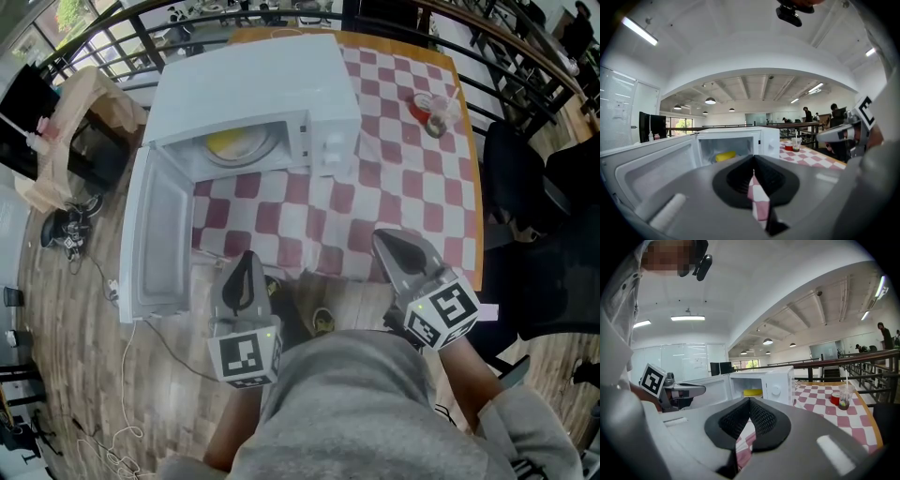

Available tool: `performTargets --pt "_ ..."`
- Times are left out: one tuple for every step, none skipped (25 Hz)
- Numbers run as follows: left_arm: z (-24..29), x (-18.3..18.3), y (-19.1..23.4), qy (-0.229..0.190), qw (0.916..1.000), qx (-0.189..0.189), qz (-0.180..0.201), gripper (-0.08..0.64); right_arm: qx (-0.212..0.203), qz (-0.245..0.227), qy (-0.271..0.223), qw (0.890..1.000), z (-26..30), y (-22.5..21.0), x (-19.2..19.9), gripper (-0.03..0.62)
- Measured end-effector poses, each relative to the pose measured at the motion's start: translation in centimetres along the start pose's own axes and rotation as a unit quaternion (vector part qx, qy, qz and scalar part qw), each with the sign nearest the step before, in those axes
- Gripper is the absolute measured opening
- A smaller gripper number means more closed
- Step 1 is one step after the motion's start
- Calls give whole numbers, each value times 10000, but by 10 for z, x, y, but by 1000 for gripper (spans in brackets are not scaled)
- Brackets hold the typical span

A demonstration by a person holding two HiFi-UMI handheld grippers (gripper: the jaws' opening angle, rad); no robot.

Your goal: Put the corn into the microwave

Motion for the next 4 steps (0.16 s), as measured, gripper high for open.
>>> performTargets --pt "-1 0 0 0 10000 -1 8 11 -4 -6 3 10000 0 0 -1 0" --pt "-1 -1 -1 0 10000 1 18 9 -10 -8 5 10000 0 0 -1 0" --pt "-2 -1 -1 -2 10000 3 27 9 -18 -9 5 10000 0 0 -1 0" --pt "-2 -2 -2 -4 10000 5 37 11 -26 -9 5 10000 0 0 -1 0"
Point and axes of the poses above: the fingertips, and each gripper's own axes: z forward along the fingers, y to its left, x out of its underside, the point moved 8 cm from there along -z, backward along the fingers, and after that the axes turned 7 degrees about y, right-handed, at the moved point
